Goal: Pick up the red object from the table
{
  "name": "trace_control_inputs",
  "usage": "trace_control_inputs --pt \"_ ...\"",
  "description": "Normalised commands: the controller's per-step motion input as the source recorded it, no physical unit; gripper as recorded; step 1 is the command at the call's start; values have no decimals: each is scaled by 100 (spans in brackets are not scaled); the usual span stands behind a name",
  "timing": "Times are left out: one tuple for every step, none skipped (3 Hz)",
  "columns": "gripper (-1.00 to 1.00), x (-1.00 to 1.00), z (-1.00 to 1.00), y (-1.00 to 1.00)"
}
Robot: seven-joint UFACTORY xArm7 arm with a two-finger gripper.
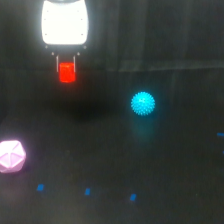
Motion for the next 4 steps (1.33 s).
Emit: trace_control_inputs --pt "-61 -15 100 0" --pt "-100 2 -23 54" --pt "-100 -8 -23 0" --pt "-100 -5 -15 5"
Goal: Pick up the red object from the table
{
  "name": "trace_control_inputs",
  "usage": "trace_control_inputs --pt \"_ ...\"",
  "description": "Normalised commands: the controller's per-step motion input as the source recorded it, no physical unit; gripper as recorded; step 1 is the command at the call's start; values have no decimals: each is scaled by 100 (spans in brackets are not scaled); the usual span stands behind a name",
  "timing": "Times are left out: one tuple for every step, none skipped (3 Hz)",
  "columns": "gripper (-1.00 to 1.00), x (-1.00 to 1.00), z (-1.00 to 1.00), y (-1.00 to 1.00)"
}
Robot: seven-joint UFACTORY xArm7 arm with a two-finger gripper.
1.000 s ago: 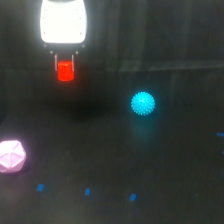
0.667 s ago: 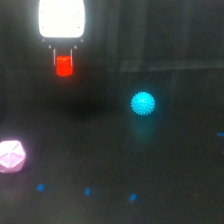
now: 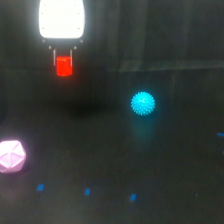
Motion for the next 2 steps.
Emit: trace_control_inputs --pt "-100 -13 -1 11" --pt "-100 36 20 -7"
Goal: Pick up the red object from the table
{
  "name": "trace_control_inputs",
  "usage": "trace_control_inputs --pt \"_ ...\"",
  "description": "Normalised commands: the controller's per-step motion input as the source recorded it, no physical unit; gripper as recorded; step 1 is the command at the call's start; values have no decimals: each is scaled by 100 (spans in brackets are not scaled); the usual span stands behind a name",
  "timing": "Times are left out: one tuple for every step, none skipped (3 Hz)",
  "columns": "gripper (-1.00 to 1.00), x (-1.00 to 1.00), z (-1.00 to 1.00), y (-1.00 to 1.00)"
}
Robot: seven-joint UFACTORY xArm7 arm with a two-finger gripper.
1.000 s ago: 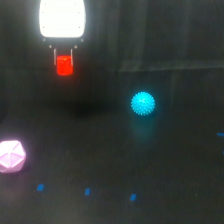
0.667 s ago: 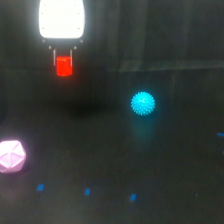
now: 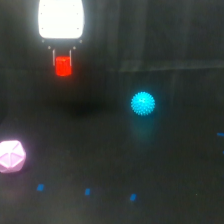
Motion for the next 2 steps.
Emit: trace_control_inputs --pt "-100 4 50 -55" --pt "-100 -18 -20 15"
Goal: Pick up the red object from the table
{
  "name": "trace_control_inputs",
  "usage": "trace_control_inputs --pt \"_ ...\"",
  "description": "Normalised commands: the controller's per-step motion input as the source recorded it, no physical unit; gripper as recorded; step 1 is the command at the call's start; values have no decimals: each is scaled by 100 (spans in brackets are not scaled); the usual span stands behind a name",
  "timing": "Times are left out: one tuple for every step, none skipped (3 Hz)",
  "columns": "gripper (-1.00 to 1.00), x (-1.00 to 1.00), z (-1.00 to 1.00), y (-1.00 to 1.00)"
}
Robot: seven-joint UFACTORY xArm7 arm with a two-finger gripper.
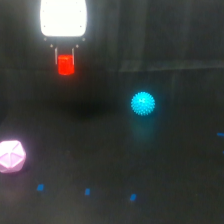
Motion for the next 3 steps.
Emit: trace_control_inputs --pt "-100 -7 -19 12" --pt "-100 -20 40 -21" --pt "-100 4 -22 -25"
